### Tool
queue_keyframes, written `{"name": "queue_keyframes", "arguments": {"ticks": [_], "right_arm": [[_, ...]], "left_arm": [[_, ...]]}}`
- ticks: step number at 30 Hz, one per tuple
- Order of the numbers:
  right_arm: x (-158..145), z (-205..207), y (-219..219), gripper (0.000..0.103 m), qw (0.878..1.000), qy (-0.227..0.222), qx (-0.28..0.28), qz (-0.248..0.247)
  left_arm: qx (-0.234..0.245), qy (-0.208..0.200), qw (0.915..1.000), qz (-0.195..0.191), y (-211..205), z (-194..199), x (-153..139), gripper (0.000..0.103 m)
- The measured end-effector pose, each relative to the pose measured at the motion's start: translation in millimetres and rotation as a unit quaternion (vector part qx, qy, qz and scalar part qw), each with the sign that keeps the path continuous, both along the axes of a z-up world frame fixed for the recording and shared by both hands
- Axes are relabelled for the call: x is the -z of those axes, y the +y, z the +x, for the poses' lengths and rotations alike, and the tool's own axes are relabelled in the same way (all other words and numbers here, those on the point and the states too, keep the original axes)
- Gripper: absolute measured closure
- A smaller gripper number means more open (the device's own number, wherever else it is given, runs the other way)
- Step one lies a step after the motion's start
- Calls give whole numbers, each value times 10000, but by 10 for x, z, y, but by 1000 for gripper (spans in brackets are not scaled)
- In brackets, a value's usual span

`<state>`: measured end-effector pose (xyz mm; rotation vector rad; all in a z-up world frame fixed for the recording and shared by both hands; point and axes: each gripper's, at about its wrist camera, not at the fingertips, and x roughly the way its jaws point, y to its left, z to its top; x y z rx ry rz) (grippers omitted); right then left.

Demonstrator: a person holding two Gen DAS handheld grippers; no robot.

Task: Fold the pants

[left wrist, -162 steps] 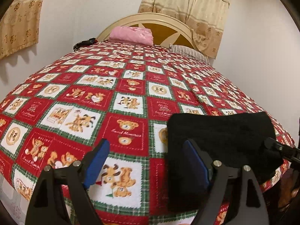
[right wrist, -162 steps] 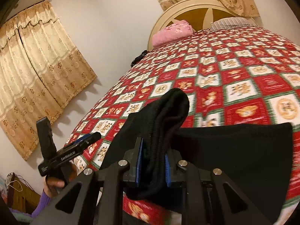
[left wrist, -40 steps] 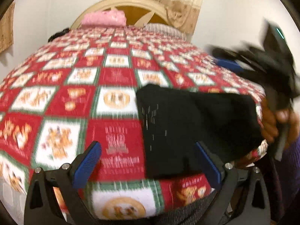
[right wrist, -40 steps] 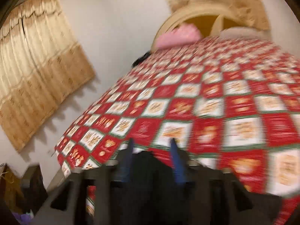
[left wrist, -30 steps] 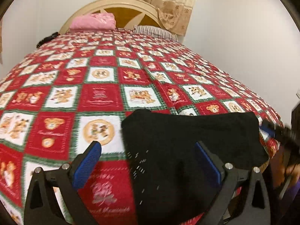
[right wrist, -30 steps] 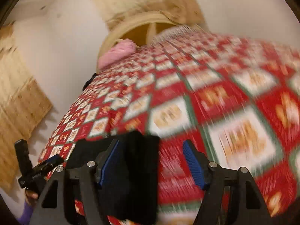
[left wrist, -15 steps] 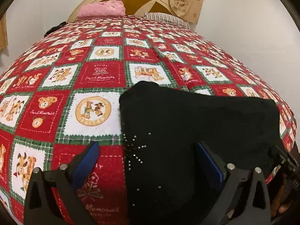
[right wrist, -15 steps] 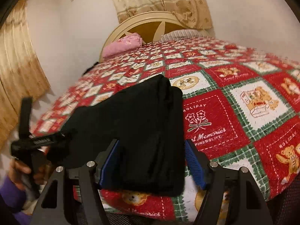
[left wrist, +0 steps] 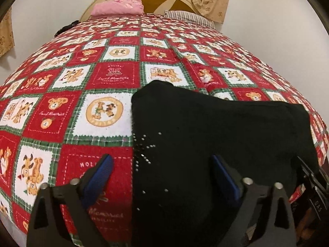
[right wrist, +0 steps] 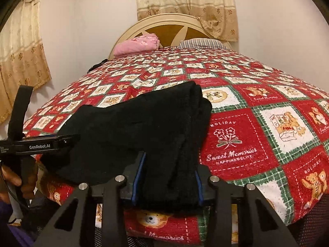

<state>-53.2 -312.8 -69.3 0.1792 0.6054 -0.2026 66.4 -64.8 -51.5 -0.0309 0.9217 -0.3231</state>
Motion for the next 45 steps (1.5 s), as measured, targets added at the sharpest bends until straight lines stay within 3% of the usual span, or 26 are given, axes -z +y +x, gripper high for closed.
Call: {"name": "queue_keyframes", "arguments": {"ticks": [1, 2, 5, 13, 18, 21, 23, 26, 28, 34, 45], "right_arm": [[0, 0, 12, 61, 10000, -3, -7, -43], [0, 1, 21, 62, 10000, -7, -9, -77], [4, -2, 31, 62, 10000, -16, 5, -95], [11, 4, 44, 61, 9999, -33, 61, -105], [-21, 13, 77, 62, 9998, 14, 76, -177], [-50, 6, -7, 64, 9995, -21, 126, 300], [-54, 6, -144, 66, 9956, -65, 175, 919], [-4, 2, -274, 67, 9900, -80, 192, 1394], [-12, 13, -200, 68, 9938, -46, 157, 1100], [-89, 55, 172, 70, 9991, 143, 80, -378], [-340, 36, 432, 72, 9955, -221, -55, -922]], "left_arm": [[42, 27, 10000, -59, -7, -15, -17, 21], [106, 65, 9998, -161, -25, -37, -36, 34], [100, 8, 9999, -110, -94, -87, -71, 46], [94, -131, 9998, -133, -117, -122, -90, 59], [27, -113, 9992, -392, -50, -114, -134, 74], [-48, -74, 9983, -581, 1, -100, -139, 77], [-43, -127, 9985, -529, -21, -111, -135, 78], [-21, -204, 9990, -408, -62, -129, -142, 78], [-37, -195, 9989, -425, -53, -129, -152, 78], [-76, -383, 9990, -222, -53, -159, -211, 85], [-179, -564, 9979, -254, 50, -183, -302, 88]]}}
